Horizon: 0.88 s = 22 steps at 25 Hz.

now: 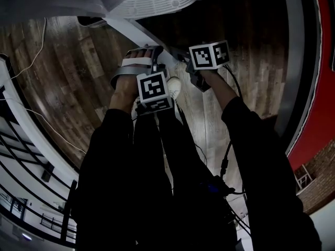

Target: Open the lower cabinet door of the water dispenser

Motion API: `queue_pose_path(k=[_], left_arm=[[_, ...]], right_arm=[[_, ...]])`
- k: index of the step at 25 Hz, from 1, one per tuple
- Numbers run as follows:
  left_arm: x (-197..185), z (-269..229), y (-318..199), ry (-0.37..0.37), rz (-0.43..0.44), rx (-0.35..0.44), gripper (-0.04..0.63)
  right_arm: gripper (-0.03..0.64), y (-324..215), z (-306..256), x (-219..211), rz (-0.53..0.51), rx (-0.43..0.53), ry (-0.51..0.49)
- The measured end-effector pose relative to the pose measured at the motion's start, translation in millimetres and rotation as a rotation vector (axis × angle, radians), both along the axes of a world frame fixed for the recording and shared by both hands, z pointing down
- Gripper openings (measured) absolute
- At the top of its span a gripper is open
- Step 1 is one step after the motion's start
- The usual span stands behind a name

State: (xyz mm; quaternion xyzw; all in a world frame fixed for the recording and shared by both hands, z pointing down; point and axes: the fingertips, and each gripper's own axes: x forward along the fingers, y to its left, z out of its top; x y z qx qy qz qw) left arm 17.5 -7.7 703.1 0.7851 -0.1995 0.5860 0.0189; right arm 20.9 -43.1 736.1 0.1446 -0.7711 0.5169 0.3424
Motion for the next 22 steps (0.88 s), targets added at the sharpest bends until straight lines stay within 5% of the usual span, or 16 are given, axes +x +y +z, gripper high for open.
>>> queue_pose_path(k=[22], left_arm=[[-77, 3, 79, -0.075, 0.125, -0.036, 0.229]], right_arm=[[0.035, 84, -30, -53, -0.293, -0.051, -0.157]])
